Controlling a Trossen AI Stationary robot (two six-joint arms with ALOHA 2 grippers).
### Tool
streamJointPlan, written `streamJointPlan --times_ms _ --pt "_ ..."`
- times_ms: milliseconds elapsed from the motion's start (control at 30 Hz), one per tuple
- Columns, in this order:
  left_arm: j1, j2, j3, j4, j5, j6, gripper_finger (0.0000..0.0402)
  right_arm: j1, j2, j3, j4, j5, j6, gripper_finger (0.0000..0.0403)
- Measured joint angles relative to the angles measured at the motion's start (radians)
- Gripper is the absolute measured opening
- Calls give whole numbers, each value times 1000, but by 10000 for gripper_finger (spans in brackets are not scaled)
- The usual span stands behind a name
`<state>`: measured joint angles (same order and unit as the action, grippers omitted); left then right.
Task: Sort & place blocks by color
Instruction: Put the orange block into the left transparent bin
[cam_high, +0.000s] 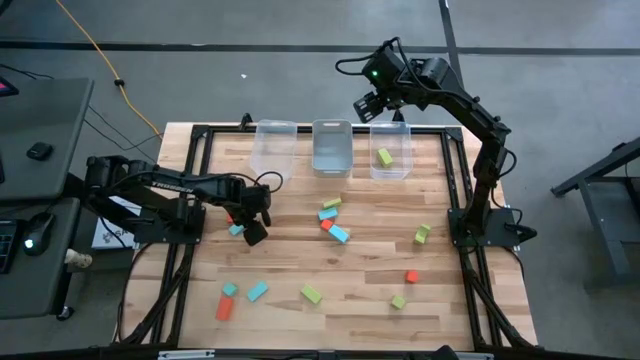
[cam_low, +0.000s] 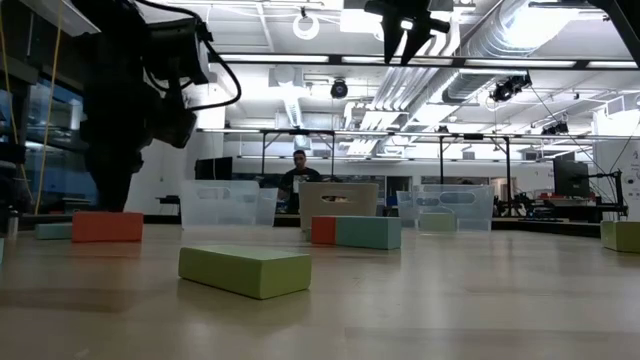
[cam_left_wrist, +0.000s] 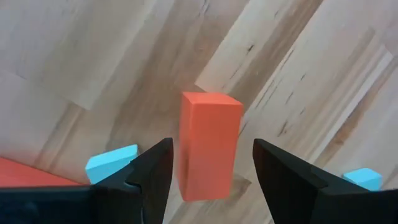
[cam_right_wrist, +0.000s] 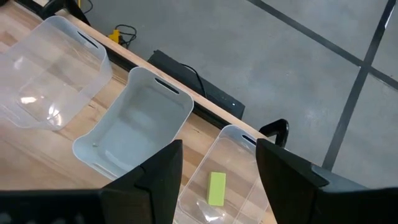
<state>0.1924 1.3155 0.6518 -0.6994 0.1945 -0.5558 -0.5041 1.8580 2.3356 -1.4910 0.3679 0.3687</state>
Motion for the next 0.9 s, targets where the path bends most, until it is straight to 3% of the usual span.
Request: streamJointPlan --times_ms 567,900 --pt "-44 103 0 43 -80 -36 196 0 0 0 0 0 1 195" --pt "-44 114 2 64 -102 -25 95 0 0 0 0 2 18 195"
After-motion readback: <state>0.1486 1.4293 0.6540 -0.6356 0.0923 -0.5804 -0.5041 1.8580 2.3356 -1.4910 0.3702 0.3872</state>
